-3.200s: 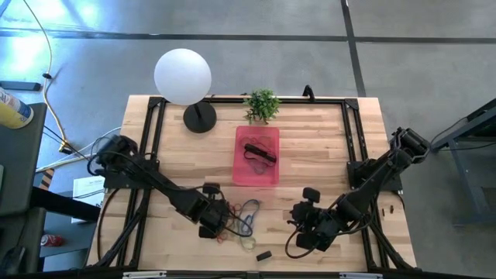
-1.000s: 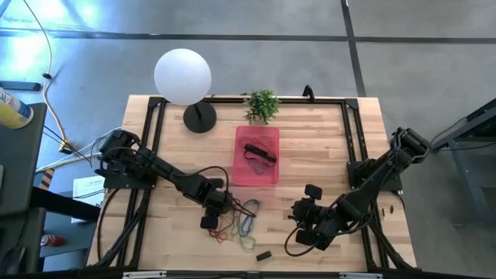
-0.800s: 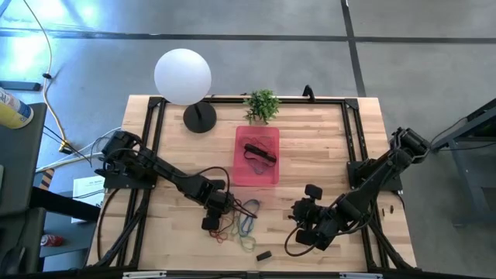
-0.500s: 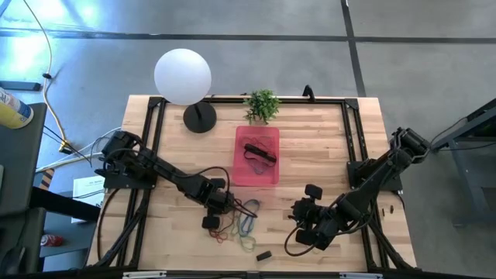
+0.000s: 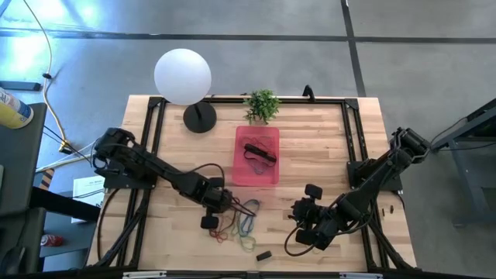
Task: Pick and place rubber bands into bin
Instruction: Put the black rubber band into the red bin
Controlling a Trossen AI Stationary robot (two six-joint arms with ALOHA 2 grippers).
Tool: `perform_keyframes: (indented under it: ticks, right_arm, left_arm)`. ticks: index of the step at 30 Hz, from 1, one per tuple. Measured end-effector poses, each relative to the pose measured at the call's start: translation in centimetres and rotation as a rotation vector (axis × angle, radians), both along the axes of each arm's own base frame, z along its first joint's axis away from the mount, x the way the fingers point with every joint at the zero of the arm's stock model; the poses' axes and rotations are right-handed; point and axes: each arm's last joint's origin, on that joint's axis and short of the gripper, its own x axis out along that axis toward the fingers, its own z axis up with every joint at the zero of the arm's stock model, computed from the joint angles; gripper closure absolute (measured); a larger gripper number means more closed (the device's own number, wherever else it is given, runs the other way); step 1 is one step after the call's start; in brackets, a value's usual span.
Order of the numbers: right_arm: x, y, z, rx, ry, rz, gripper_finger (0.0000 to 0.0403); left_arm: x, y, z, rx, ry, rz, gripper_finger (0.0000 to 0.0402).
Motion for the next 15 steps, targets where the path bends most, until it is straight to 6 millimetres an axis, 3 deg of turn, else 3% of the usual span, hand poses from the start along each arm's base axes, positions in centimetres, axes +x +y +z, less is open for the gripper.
perform_keyframes:
  ticks: [11, 15]
  right_arm:
    - [0.2, -0.3, 0.0, -0.007, 0.001, -0.009, 0.0279]
    - [0.3, -0.4, 0.0, -0.009, 0.004, -0.011, 0.0279]
  left_arm:
    - [-1.3, 0.9, 5.4, 0.103, -0.218, 0.061, 0.0401]
    - [-1.4, 1.0, 7.9, 0.21, -0.319, -0.003, 0.0401]
